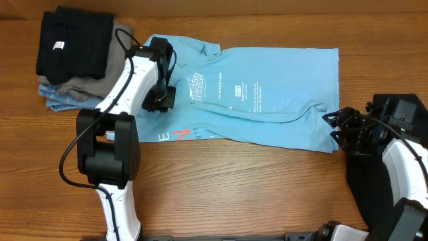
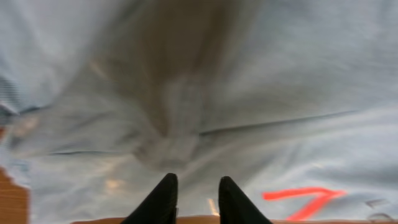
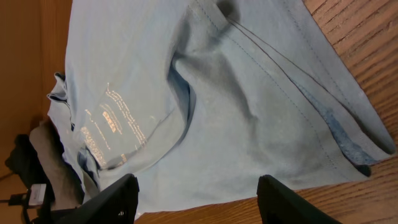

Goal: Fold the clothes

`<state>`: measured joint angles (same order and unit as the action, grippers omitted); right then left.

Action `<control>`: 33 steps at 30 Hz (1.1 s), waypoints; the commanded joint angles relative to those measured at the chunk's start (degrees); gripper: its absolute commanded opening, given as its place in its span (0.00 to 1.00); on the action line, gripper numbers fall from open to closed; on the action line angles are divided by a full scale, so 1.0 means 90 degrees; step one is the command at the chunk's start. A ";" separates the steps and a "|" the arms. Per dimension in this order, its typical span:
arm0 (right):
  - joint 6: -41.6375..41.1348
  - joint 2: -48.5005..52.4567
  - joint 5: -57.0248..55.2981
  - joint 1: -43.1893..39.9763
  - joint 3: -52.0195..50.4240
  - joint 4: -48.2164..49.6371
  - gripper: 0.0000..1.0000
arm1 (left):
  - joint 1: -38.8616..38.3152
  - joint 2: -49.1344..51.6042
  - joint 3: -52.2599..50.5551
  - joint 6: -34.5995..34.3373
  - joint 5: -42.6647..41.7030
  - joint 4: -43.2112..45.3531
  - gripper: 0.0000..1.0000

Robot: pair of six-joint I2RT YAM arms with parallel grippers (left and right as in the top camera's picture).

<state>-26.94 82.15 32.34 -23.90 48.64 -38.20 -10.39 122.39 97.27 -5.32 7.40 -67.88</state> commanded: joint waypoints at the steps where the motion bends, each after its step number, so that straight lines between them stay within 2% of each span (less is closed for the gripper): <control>1: 0.0022 0.0019 -0.0029 0.0027 0.0146 0.0019 0.65 | 0.0032 -0.0049 -0.0372 0.0143 0.0687 0.0211 0.33; 4: 0.0022 0.0019 -0.0029 0.0027 0.0146 0.0022 0.65 | 0.0034 -0.0049 -0.0758 0.0177 0.0709 0.0617 0.44; 8: 0.0022 0.0019 -0.0029 0.0027 0.0146 0.0024 0.65 | 0.0034 -0.0046 -0.0998 0.0170 0.0755 0.0942 0.43; 9: 0.0022 0.0019 -0.0029 0.0027 0.0146 0.0024 0.65 | 0.0034 -0.0046 -0.1001 0.0170 0.0780 0.0984 0.40; 13: 0.0024 0.0019 -0.0029 0.0027 0.0146 0.0022 0.65 | 0.0034 -0.0046 -0.0986 0.0165 0.1056 0.1086 0.15; 16: 0.0024 0.0019 -0.0029 0.0027 0.0146 0.0019 0.65 | 0.0034 -0.0046 -0.0911 0.0163 0.1151 0.1022 0.05; 24: 0.0024 0.0019 -0.0029 0.0027 0.0146 0.0022 0.65 | 0.0034 -0.0046 -0.0350 0.0090 0.2006 0.1018 0.04; 28: 0.0022 0.0019 -0.0029 0.0027 0.0146 0.0022 0.65 | 0.0039 -0.0046 -0.0219 -0.0083 0.2577 0.1535 0.06; 29: 0.0024 0.0019 -0.0029 0.0027 0.0146 0.0022 0.66 | 0.0039 -0.0046 -0.0219 -0.0078 0.2560 0.1683 0.11; 30: 0.0022 0.0019 -0.0029 0.0027 0.0146 0.0022 0.66 | 0.0039 -0.0046 -0.0219 -0.0080 0.2557 0.1795 0.23; 33: 0.0022 0.0019 -0.0029 0.0027 0.0146 0.0015 0.66 | 0.0039 -0.0046 -0.0219 -0.0104 0.2557 0.2030 0.36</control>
<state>-26.96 82.15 32.18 -23.90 48.64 -38.20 -10.39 122.39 94.19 -5.02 27.79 -50.54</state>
